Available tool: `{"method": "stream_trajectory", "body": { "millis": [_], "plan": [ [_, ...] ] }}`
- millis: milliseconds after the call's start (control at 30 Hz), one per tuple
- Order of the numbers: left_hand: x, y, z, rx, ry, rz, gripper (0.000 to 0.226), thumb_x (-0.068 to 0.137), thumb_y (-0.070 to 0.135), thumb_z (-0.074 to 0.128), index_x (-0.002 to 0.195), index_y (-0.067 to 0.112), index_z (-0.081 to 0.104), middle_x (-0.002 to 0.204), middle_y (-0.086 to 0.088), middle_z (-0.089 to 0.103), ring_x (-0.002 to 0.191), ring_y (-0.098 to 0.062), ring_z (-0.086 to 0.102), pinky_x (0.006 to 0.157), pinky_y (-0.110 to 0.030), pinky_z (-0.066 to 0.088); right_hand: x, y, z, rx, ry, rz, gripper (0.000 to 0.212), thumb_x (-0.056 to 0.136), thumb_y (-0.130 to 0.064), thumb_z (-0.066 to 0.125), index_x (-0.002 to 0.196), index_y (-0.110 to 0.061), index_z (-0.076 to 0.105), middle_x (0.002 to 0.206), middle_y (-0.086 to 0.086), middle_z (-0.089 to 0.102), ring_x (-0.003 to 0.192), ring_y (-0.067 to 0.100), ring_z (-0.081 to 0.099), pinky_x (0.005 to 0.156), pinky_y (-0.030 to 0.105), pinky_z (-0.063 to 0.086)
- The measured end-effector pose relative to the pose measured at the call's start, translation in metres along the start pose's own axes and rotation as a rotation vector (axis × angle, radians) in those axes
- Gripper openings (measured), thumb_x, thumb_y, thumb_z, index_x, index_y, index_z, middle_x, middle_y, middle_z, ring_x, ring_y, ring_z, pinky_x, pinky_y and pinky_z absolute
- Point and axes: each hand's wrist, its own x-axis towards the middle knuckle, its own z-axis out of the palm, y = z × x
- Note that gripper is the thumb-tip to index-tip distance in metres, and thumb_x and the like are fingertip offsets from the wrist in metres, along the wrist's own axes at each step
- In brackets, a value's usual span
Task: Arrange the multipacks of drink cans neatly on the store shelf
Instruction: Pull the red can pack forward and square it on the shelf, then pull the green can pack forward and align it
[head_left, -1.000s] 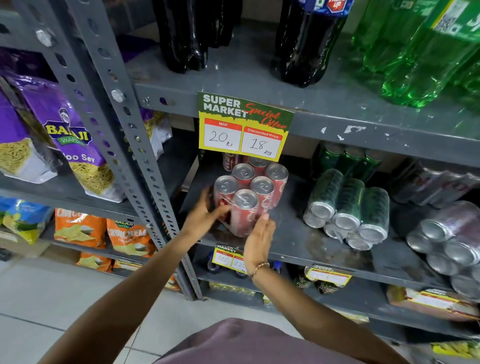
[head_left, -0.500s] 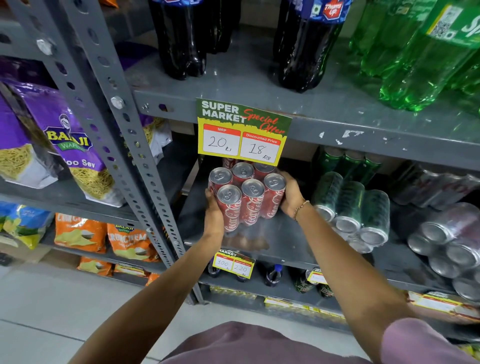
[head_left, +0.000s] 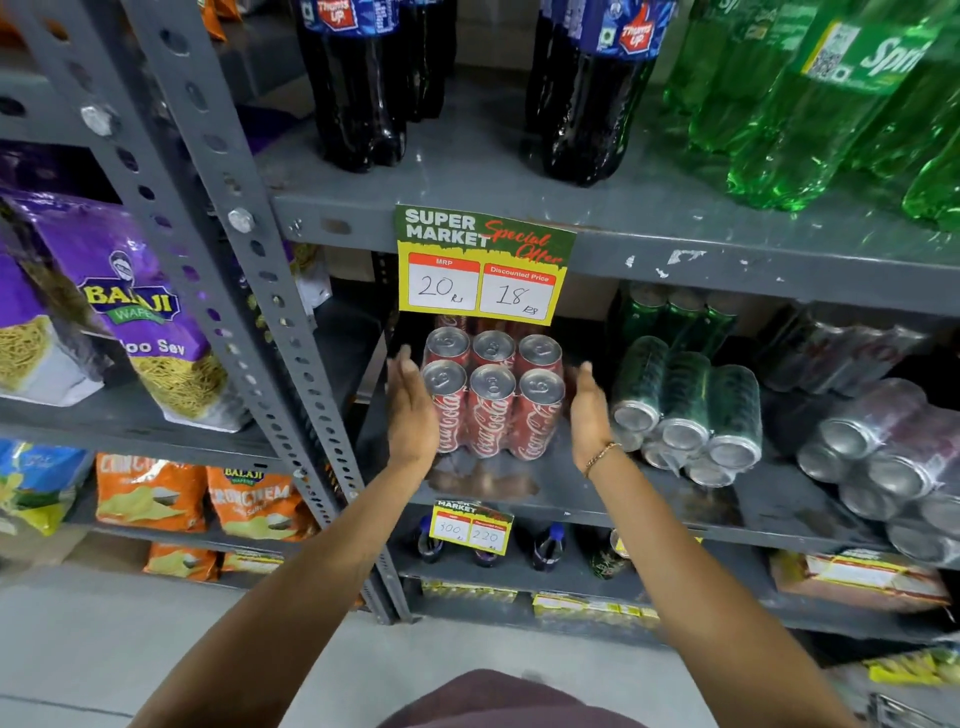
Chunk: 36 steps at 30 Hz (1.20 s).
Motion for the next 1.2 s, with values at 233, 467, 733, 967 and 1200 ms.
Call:
{"method": "stream_trajectory", "body": {
  "millis": [233,467,733,967,1200],
  "plan": [
    [-0.034,0.063,0.052,0.24,-0.306,0.666,0.037,0.1,0.018,0.037,0.132,0.005,0.051,0.134,-0.01,0.057,0.123,-0.013,0.051,0.107,-0.017,0.036,-0.009,-0.037,-0.078,-0.28,0.473,-0.459,0.03,0.097,-0.017,0.041,0.106,0.001,0.063,0.111,0.02,0.063,0.099,0.027,0.056,0.079,0.022,0.035],
    [-0.044,0.084,0.167,0.392,-0.587,0.152,0.053,0.1,0.032,0.039,0.144,0.002,0.034,0.15,-0.017,0.039,0.138,-0.029,0.039,0.113,-0.034,0.031,0.028,-0.032,-0.191,-0.244,0.608,-0.004,0.045,0.097,-0.026,0.038,0.121,0.006,0.056,0.131,0.027,0.052,0.121,0.04,0.049,0.102,0.038,0.038],
    [-0.042,0.069,0.192,0.006,-0.493,-0.519,0.05,0.099,0.042,0.039,0.134,0.007,0.049,0.137,-0.008,0.054,0.114,-0.028,0.06,0.09,-0.038,0.053,0.054,-0.009,-0.231,0.114,0.055,0.44,0.055,0.094,-0.049,0.027,0.078,-0.013,0.065,0.055,0.008,0.071,0.055,0.024,0.068,0.049,0.027,0.054],
    [-0.051,0.077,0.227,-0.018,-0.484,-0.621,0.039,0.101,0.035,0.034,0.097,0.01,0.064,0.09,-0.006,0.077,0.076,-0.017,0.067,0.056,-0.023,0.049,0.08,-0.008,-0.232,0.123,0.0,0.421,0.047,0.095,-0.037,0.027,0.083,-0.011,0.065,0.088,0.013,0.066,0.08,0.029,0.061,0.081,0.037,0.051],
    [-0.059,0.061,0.236,-0.205,-0.169,-0.523,0.05,0.102,0.035,0.022,0.076,0.016,0.06,0.102,-0.017,0.067,0.075,-0.026,0.06,0.082,-0.039,0.051,0.089,-0.019,-0.231,0.149,0.008,0.286,0.047,0.097,-0.034,0.023,0.084,-0.009,0.061,0.083,0.013,0.066,0.075,0.028,0.06,0.072,0.036,0.052]
  ]
}}
